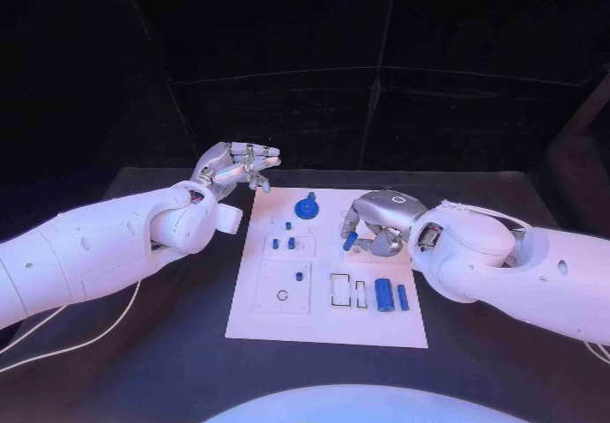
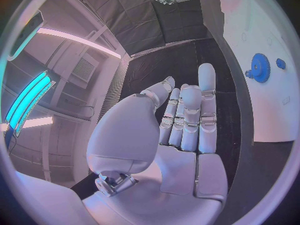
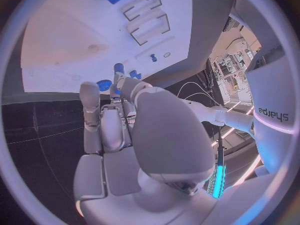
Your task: Assemble the parts on the task board
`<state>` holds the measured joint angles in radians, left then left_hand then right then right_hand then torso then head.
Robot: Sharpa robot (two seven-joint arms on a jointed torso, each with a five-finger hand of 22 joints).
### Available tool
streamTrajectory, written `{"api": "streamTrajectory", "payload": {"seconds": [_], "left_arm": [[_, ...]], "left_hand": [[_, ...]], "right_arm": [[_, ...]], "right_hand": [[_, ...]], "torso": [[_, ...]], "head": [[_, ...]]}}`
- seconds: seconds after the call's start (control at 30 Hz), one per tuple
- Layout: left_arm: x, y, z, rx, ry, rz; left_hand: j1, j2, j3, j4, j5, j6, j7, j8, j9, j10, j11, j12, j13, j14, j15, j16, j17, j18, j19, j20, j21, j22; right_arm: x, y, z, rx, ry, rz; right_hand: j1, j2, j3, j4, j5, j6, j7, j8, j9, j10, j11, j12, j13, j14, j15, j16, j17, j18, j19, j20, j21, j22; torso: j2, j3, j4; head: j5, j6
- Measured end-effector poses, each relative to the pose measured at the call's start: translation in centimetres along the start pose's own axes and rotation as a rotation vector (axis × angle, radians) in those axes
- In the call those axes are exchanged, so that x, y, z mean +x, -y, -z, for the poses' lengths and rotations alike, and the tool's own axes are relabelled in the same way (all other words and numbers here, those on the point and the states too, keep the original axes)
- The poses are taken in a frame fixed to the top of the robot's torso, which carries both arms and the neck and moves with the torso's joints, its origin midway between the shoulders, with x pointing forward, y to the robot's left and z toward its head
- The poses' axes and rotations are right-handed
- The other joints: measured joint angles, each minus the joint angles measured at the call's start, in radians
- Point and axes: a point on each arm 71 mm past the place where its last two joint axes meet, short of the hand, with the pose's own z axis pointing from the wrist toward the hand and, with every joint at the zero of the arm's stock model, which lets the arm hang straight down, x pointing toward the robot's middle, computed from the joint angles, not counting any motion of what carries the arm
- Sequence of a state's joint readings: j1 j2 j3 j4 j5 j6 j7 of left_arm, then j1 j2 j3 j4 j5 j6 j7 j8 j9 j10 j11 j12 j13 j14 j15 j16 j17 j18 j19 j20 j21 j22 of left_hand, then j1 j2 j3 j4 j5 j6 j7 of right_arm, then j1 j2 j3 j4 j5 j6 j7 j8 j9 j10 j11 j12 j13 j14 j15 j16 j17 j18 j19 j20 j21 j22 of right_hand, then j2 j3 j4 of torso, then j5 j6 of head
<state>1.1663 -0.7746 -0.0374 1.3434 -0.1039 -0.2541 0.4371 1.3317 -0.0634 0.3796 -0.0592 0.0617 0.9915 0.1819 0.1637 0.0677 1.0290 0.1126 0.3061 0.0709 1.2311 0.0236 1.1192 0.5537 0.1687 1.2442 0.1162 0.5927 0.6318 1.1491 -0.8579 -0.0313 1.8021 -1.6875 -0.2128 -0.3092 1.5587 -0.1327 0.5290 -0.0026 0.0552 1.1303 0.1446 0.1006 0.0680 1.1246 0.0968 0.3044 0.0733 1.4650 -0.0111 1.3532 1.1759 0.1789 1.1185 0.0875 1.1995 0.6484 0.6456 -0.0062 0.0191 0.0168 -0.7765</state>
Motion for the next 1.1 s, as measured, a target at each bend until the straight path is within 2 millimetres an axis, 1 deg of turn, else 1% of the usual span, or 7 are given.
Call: {"api": "streamTrajectory", "payload": {"seconds": [0.27,0.3,0.33,0.57,0.8,0.93,1.1], "left_arm": [[0.1,0.0,0.0,0.000,-0.002,0.001],[0.1,0.0,0.0,0.000,-0.002,0.001],[0.1,0.0,0.0,0.000,-0.003,0.001],[0.2,0.0,0.0,0.001,-0.005,0.002],[0.4,0.1,-0.1,0.003,-0.009,0.004],[0.5,0.1,-0.1,0.003,-0.010,0.004],[0.6,0.1,-0.1,0.004,-0.011,0.005]], "left_hand": [[0.000,0.000,0.000,0.000,0.000,-0.004,0.004,0.000,0.000,-0.004,0.004,0.000,0.000,0.000,0.000,0.000,0.000,0.000,0.000,0.000,0.000,0.000],[0.000,0.000,0.000,0.000,0.000,-0.004,0.004,0.000,0.000,-0.004,0.004,0.000,0.000,0.000,0.000,0.000,0.000,0.000,0.000,0.000,0.000,-0.001],[0.000,0.000,0.000,0.000,0.000,-0.004,0.004,0.000,0.000,-0.004,0.004,0.000,0.000,0.000,0.000,0.000,0.000,0.000,0.000,0.000,0.000,-0.001],[0.000,0.000,-0.003,-0.003,0.000,-0.004,0.004,0.000,0.000,-0.004,0.004,0.000,0.000,0.000,0.000,0.000,0.000,0.000,0.000,0.000,0.000,-0.001],[0.000,0.000,-0.003,-0.003,0.000,-0.004,0.004,0.000,0.000,-0.004,0.004,0.000,0.000,0.000,0.000,0.000,0.000,0.000,0.000,0.000,0.000,-0.001],[0.000,0.000,-0.003,-0.003,0.000,-0.004,0.004,0.000,0.000,-0.004,0.004,0.000,0.000,0.000,0.000,0.000,0.000,0.000,0.000,0.000,0.000,-0.001],[0.000,0.000,-0.003,-0.003,0.000,-0.004,0.004,0.000,0.000,-0.004,0.004,0.000,0.000,0.000,0.000,0.000,0.000,0.000,0.000,0.000,0.000,-0.001]], "right_arm": [[0.0,-4.1,-1.4,-0.106,0.019,-0.036],[0.0,-4.5,-1.6,-0.118,0.019,-0.040],[0.0,-4.9,-1.8,-0.128,0.019,-0.043],[1.5,-7.3,-3.3,-0.188,-0.007,-0.077],[3.6,-8.7,-4.3,-0.220,-0.053,-0.106],[4.7,-8.9,-4.8,-0.225,-0.081,-0.108],[5.8,-9.2,-5.2,-0.231,-0.110,-0.108]], "right_hand": [[-0.013,0.000,0.008,-0.008,0.002,0.000,0.000,0.000,0.000,0.000,0.000,-0.001,0.000,0.000,0.000,0.000,0.000,0.000,-0.007,0.000,0.000,0.000],[-0.018,-0.004,0.009,-0.008,0.002,0.000,0.000,-0.003,0.000,0.000,0.000,-0.001,0.000,0.000,0.000,0.000,0.000,0.000,-0.007,0.000,0.000,0.000],[-0.023,-0.004,0.009,-0.008,0.002,0.000,0.000,-0.004,0.000,0.007,0.007,-0.003,0.000,0.000,0.000,0.000,0.001,0.000,-0.007,0.000,0.000,0.000],[-0.031,-0.001,0.012,-0.012,0.009,0.000,0.000,-0.004,0.000,0.012,0.012,-0.008,0.001,0.000,0.000,0.000,0.001,0.000,-0.007,0.000,0.000,-0.001],[-0.036,-0.001,0.014,-0.014,0.009,0.000,0.000,-0.004,0.000,0.012,0.012,-0.009,0.002,0.000,0.000,0.000,0.001,0.000,-0.007,0.000,0.000,-0.007],[-0.044,-0.001,0.015,-0.015,0.014,0.000,0.000,-0.004,0.000,0.012,0.012,-0.012,0.002,0.000,0.000,0.000,0.001,0.000,-0.010,0.004,0.000,-0.007],[-0.045,-0.003,0.015,-0.015,0.014,0.000,0.000,-0.004,0.000,0.012,0.012,-0.012,0.001,0.000,0.000,0.000,0.001,0.000,-0.010,0.004,0.000,-0.010]], "torso": [[0.002,-0.0006,0.0010],[0.002,-0.0006,0.0011],[0.002,-0.0006,0.0012],[0.002,-0.0007,0.0024],[0.002,-0.0004,0.0019],[0.002,0.0005,0.0012],[0.002,0.0007,0.0007]], "head": [[0.008,-0.003],[0.009,-0.004],[0.010,-0.005],[0.019,-0.009],[0.028,-0.013],[0.033,-0.017],[0.035,-0.018]]}}
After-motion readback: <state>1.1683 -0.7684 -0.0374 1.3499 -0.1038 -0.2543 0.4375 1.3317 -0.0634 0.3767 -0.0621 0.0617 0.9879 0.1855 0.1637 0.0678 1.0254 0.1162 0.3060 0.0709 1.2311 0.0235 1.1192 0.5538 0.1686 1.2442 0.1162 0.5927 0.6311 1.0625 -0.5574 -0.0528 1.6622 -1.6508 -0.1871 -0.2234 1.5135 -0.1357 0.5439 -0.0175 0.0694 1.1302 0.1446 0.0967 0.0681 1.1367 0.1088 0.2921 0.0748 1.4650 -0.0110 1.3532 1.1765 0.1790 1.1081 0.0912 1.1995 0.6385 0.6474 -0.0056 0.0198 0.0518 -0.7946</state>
